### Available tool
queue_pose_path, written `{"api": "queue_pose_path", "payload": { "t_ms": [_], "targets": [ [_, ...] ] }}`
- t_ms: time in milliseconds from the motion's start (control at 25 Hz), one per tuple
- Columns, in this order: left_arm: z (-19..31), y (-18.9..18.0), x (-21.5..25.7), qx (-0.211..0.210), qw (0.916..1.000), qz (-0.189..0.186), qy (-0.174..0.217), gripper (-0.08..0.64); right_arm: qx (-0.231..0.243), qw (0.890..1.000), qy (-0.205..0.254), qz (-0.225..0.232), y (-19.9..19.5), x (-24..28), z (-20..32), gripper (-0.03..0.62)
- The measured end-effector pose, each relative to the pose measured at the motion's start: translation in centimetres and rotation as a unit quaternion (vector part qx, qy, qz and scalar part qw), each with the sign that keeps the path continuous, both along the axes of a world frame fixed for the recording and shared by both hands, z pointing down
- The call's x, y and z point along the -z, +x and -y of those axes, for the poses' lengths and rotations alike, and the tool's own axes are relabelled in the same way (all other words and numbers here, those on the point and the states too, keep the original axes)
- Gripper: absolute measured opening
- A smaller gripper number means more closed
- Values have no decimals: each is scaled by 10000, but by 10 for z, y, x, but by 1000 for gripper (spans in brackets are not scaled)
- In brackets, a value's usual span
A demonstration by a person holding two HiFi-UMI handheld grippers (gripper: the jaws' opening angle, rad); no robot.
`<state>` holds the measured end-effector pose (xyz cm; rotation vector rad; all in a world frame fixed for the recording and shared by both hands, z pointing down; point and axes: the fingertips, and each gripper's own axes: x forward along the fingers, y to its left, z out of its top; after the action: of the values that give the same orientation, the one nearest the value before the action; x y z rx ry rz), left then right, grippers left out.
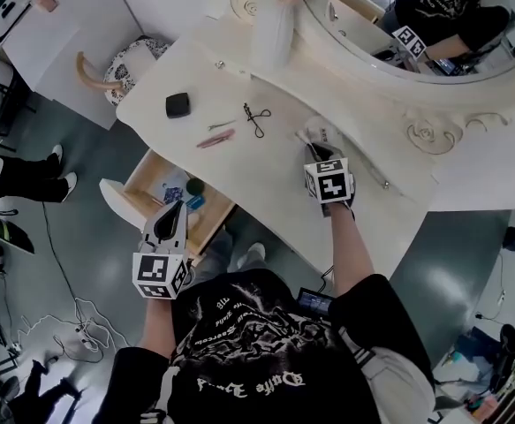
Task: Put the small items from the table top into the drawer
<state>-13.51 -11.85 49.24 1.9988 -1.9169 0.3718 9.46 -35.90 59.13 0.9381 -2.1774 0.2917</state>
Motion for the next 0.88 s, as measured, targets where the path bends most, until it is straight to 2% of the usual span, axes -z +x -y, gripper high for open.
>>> {"api": "queue_pose_path", "payload": {
  "t_ms": [440,880],
  "targets": [
    [-13,6,-6,120,9997,-206,54,17,580,9979,254,124,-26,17,-57,29],
    [-29,20,-7,194,9995,-232,129,17,872,9942,512,364,-33,45,-87,26]
  ]
}}
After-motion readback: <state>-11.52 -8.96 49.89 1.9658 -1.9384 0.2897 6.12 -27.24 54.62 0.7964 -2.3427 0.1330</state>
